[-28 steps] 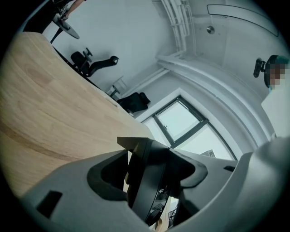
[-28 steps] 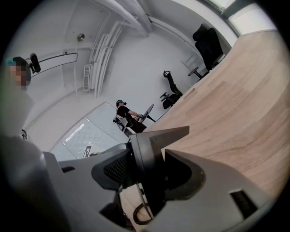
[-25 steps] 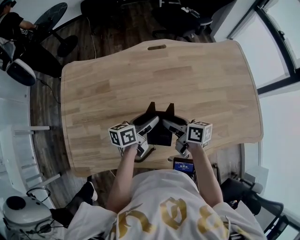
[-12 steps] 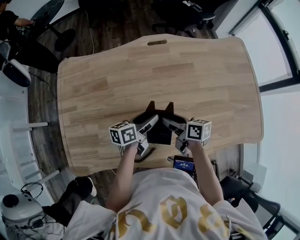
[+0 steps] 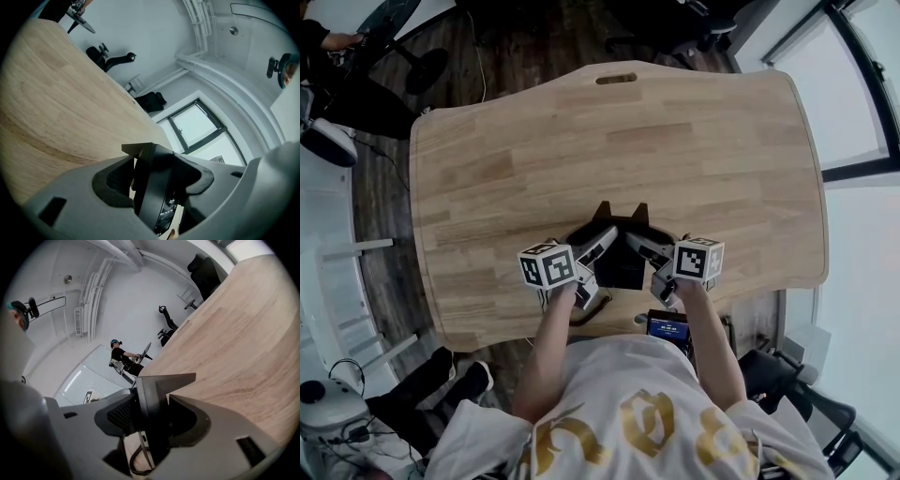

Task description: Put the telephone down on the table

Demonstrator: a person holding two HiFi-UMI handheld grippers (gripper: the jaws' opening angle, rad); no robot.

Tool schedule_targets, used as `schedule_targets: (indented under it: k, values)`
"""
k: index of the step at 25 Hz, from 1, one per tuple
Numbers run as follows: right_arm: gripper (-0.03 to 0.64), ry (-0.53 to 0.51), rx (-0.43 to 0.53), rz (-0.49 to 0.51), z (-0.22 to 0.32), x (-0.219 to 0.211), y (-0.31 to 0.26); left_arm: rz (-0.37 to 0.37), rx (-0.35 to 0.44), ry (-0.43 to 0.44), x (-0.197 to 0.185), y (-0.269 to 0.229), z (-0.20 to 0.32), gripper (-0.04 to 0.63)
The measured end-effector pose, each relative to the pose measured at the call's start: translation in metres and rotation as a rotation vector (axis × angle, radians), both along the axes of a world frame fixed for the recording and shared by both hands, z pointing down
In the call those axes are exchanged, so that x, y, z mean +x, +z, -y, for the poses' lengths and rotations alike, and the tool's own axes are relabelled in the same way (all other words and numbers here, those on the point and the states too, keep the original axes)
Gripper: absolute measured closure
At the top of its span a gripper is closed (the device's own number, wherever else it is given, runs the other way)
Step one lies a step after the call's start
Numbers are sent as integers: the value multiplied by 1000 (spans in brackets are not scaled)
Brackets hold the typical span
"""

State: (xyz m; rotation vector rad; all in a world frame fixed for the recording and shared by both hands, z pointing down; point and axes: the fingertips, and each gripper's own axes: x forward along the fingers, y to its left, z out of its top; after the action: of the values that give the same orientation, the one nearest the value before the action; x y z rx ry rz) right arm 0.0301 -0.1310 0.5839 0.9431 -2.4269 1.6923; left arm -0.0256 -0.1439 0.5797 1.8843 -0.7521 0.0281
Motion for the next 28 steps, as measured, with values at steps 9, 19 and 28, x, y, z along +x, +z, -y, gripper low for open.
schedule_targets:
  k: [9,19,28]
  values:
    - [403,-1,-9,-14,10,-2,12,-3,-37,-20,-4,13,7,347]
    - [403,-1,-23,3,16,-2,20,-10,-62,-30,-7,20,9,360]
    - [403,-4,-37,65,17,0,26,-18,-53,-36,-6,23,10,370]
